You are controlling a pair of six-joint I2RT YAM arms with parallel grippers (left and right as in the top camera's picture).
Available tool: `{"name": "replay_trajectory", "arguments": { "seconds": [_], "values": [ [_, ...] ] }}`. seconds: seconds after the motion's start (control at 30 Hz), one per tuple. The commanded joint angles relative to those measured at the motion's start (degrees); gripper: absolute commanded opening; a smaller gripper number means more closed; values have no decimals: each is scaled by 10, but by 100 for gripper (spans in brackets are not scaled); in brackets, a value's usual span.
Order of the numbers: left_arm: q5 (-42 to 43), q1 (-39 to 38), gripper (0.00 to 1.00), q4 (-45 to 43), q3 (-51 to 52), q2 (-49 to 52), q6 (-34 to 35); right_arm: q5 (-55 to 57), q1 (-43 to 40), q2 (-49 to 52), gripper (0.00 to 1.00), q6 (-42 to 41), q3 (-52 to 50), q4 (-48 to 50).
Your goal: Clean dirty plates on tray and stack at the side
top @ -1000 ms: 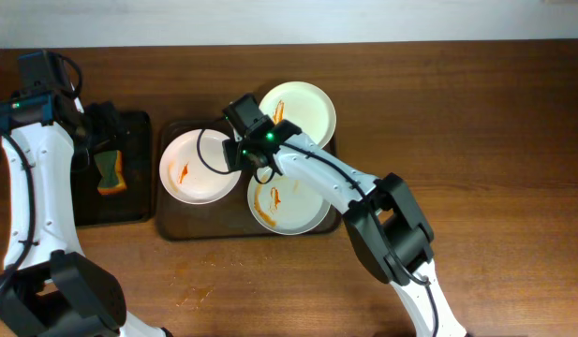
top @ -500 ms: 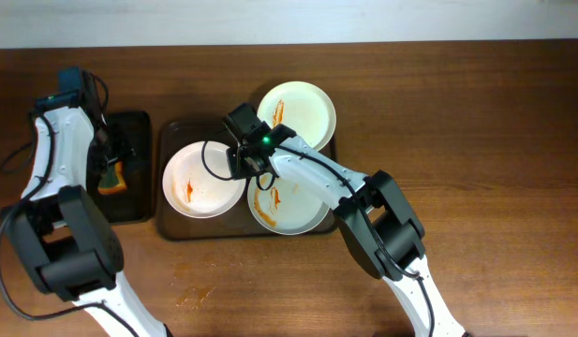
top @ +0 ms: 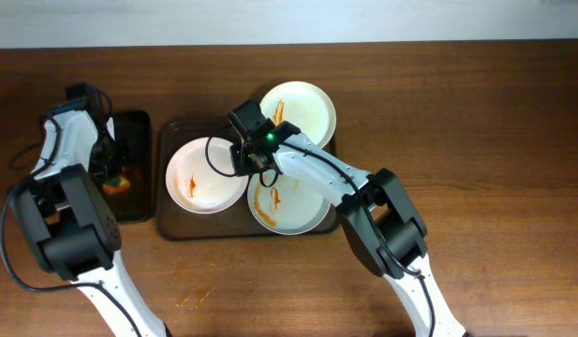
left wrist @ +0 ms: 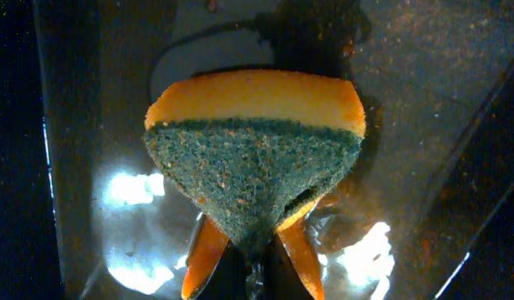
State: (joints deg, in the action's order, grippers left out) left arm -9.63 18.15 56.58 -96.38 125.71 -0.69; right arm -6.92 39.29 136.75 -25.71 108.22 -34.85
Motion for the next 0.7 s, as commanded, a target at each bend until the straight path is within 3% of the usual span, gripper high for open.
{"name": "replay_trajectory", "arguments": {
  "seconds": [0.0, 0.1, 0.2, 0.33, 0.43, 0.47, 0.5, 0.57, 0.67],
  "values": [
    [40, -2, 1, 56, -69, -6, -6, 12, -4, 6, 4, 4, 9, -1],
    [120, -6, 1, 133, -145, -47, -7, -4, -9, 4, 4, 4, 25, -3],
    [203, -44, 1, 182, -142, -55, -7, -35, -30, 5, 4, 3, 27, 2],
    [205, -165, 1, 129, -90, -54, 41, -47, -37, 5, 4, -3, 27, 10],
    [166, -216, 1, 18, 9, -54, 106, -50, -37, 5, 4, -3, 27, 10],
    [92, -226, 1, -30, 73, -54, 171, -50, -37, 5, 4, -3, 27, 10],
    [51, -226, 1, -34, 112, -54, 205, -49, -37, 5, 4, -3, 27, 10],
    [17, -226, 1, 12, 112, -54, 214, -49, -37, 5, 4, -3, 27, 10],
    [-81, -228, 1, 21, 112, -54, 279, -49, -37, 5, 4, -3, 27, 10]
  ]
}}
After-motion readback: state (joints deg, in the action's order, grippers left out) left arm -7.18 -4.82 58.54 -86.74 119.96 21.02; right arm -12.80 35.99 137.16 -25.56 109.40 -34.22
